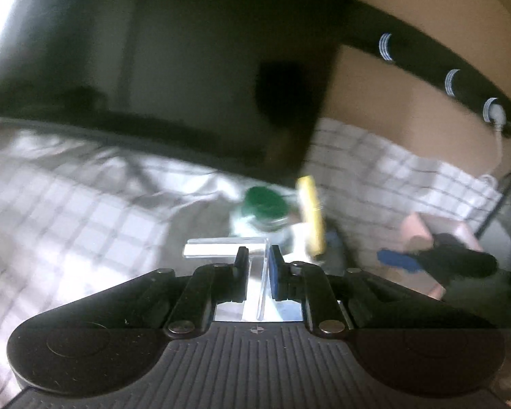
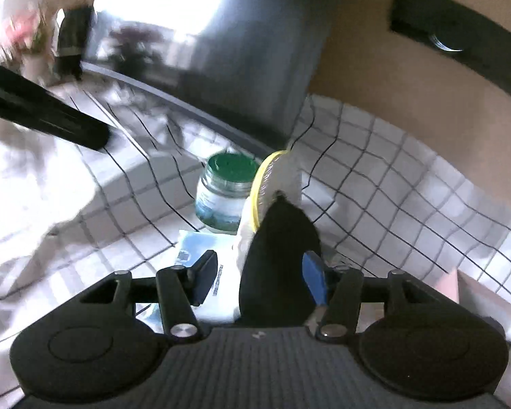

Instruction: Organize soft objects

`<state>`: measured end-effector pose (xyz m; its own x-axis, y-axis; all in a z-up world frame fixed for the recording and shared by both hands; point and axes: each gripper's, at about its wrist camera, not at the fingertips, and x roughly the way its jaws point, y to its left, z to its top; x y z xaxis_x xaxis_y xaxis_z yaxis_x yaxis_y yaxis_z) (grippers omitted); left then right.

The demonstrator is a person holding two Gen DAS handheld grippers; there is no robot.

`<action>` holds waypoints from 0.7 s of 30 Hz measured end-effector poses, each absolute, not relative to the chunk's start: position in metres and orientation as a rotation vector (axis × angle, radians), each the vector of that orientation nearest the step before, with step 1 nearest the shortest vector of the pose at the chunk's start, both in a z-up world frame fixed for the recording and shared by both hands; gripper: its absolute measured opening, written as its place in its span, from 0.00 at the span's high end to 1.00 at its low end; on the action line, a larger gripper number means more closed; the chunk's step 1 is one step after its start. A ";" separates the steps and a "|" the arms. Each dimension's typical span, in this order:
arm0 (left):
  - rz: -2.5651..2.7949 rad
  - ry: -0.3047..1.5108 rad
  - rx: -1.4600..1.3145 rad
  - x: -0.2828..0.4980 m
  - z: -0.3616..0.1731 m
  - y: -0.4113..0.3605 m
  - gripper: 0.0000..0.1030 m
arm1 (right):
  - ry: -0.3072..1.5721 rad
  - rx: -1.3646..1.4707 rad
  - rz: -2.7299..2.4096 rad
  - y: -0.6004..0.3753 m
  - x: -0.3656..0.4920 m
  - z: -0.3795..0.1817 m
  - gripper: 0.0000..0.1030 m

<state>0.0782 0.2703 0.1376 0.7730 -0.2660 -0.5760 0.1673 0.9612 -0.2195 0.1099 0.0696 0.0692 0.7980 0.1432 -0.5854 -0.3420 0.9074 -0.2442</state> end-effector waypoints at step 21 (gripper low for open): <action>-0.458 0.537 -0.142 0.130 0.173 0.217 0.86 | 0.409 -0.328 0.092 0.000 0.111 0.211 0.84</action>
<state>0.1297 0.2167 0.1727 0.7614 -0.4558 -0.4610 0.3827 0.8900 -0.2478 0.1109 0.0000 0.2110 0.9141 0.0217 -0.4049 -0.1528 0.9434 -0.2944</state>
